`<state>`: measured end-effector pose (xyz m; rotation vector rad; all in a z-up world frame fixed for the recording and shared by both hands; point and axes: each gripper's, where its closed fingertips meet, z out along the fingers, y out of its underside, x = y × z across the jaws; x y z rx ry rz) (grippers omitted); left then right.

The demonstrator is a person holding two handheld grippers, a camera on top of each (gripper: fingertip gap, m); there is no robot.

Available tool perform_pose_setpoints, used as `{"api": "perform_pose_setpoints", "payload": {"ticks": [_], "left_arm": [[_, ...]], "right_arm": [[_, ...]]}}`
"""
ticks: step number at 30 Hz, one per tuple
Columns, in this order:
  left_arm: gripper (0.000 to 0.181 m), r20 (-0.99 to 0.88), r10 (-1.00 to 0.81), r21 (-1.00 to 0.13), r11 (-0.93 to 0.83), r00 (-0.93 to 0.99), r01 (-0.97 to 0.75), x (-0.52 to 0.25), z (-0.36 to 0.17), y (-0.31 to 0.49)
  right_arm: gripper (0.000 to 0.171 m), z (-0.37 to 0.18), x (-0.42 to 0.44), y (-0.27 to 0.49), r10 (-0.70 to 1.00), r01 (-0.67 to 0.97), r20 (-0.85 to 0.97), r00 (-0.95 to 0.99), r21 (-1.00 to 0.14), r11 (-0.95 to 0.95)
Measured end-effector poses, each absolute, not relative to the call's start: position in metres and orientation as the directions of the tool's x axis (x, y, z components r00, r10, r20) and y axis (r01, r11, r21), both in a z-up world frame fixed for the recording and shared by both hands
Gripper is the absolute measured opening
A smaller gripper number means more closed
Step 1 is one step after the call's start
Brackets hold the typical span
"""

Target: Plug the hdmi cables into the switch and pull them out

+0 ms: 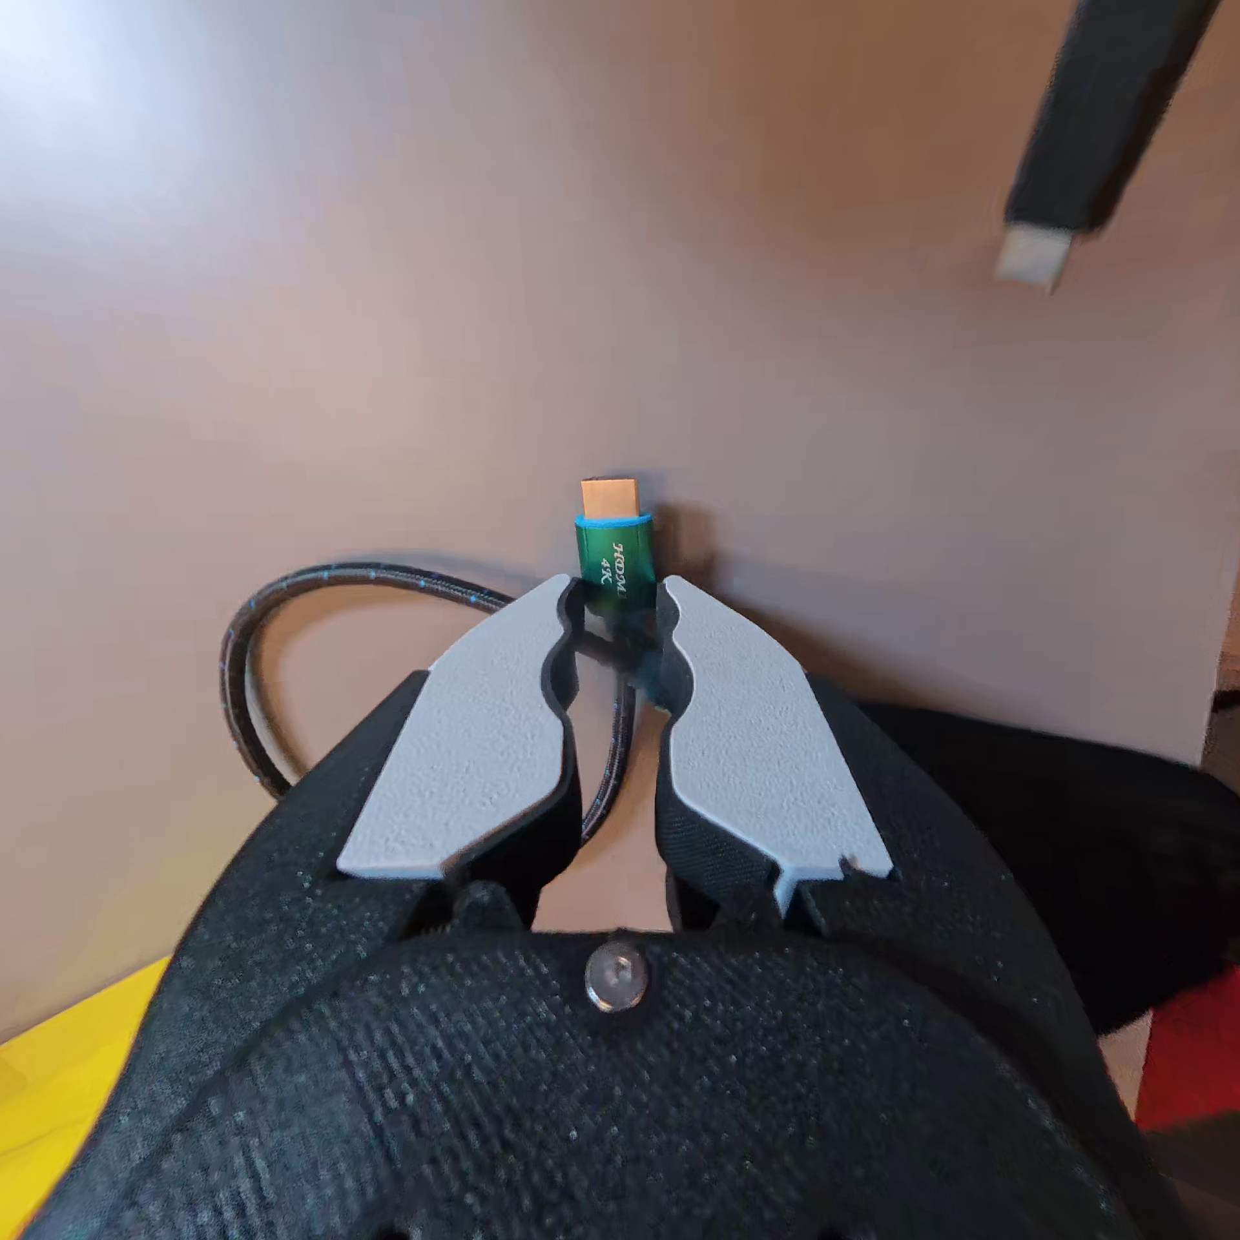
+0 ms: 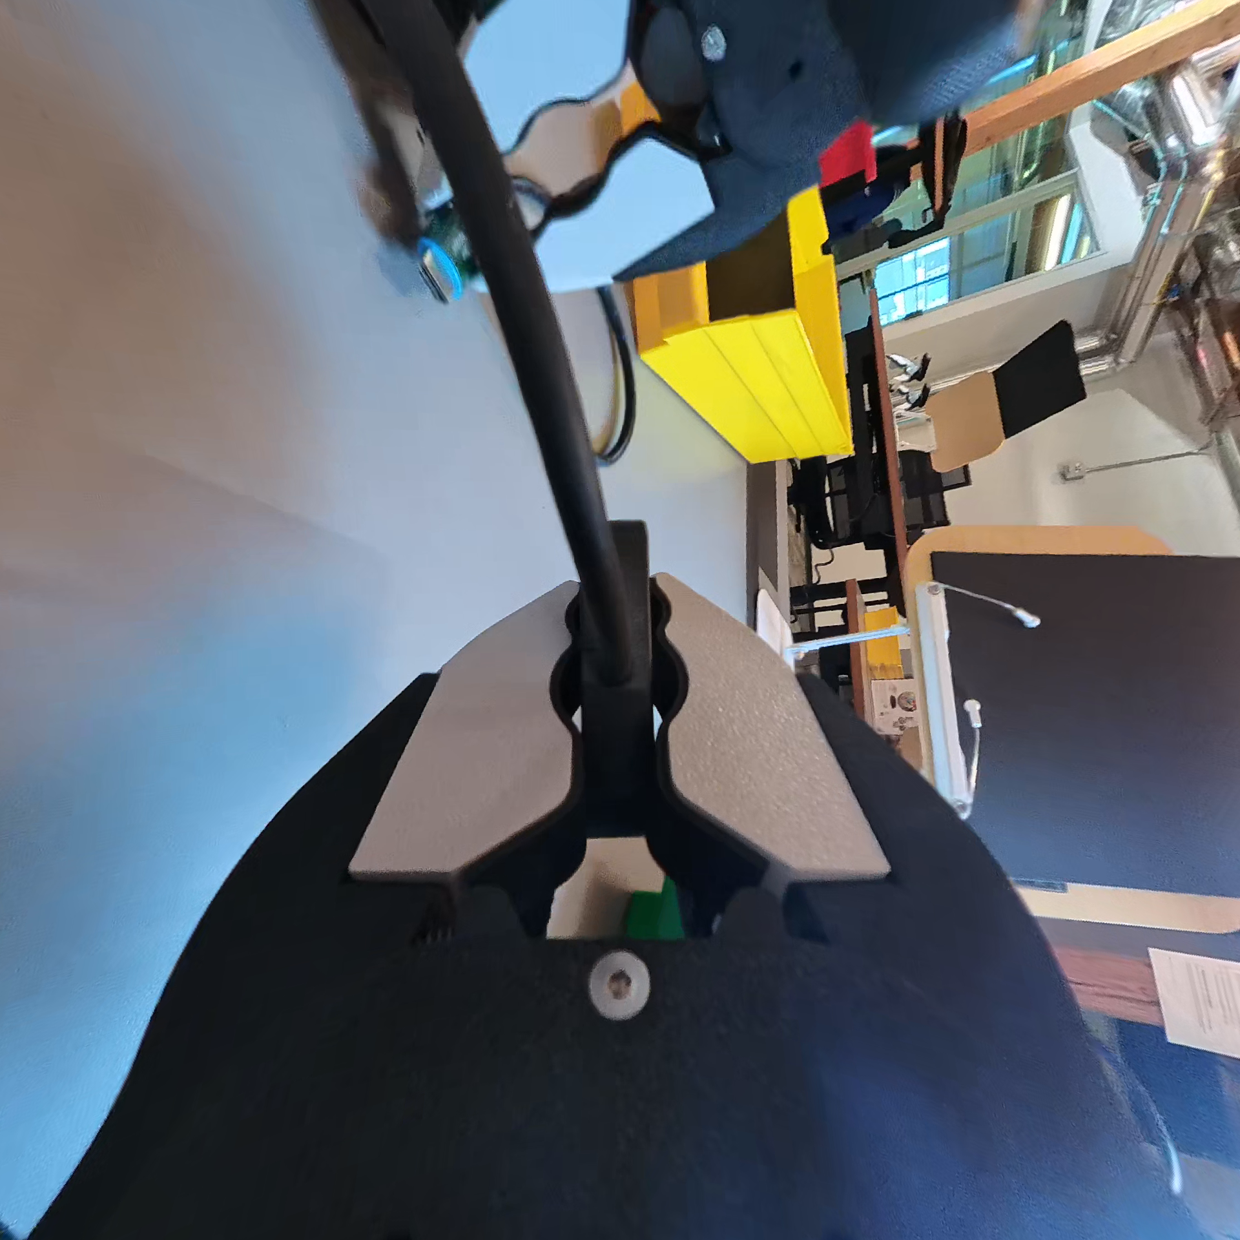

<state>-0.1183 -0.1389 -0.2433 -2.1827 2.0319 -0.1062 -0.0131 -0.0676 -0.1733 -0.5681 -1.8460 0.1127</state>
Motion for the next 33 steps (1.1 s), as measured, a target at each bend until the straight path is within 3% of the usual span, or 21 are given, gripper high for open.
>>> {"api": "perform_pose_setpoints", "payload": {"ticks": [1,4,7,22,33], "left_arm": [[0.021,-0.046,-0.994,-0.226,-0.091,0.104,-0.97,-0.111,-0.237,-0.135],[0.021,0.008,-0.973,-0.391,-0.216,0.231,-0.895,-0.09,-0.216,-0.115],[0.021,0.096,-0.947,-0.48,-0.314,0.307,-0.819,-0.067,-0.206,-0.098],[0.021,0.088,-0.959,-0.437,-0.281,0.271,-0.854,-0.039,-0.21,-0.074],[0.02,0.215,-0.936,-0.499,-0.35,0.278,-0.793,-0.033,-0.211,-0.076]], "right_arm": [[0.015,-0.172,-0.014,-0.069,0.421,0.323,0.877,-0.231,-0.34,0.883],[0.015,-0.17,-0.019,-0.068,0.38,0.341,0.902,-0.205,-0.298,0.891],[0.015,-0.176,-0.023,-0.064,0.343,0.365,0.916,-0.206,-0.254,0.896],[0.015,-0.197,-0.023,-0.057,0.274,0.398,0.917,-0.289,-0.145,0.906],[0.014,-0.2,-0.022,-0.063,0.263,0.392,0.918,-0.296,-0.134,0.91]]}}
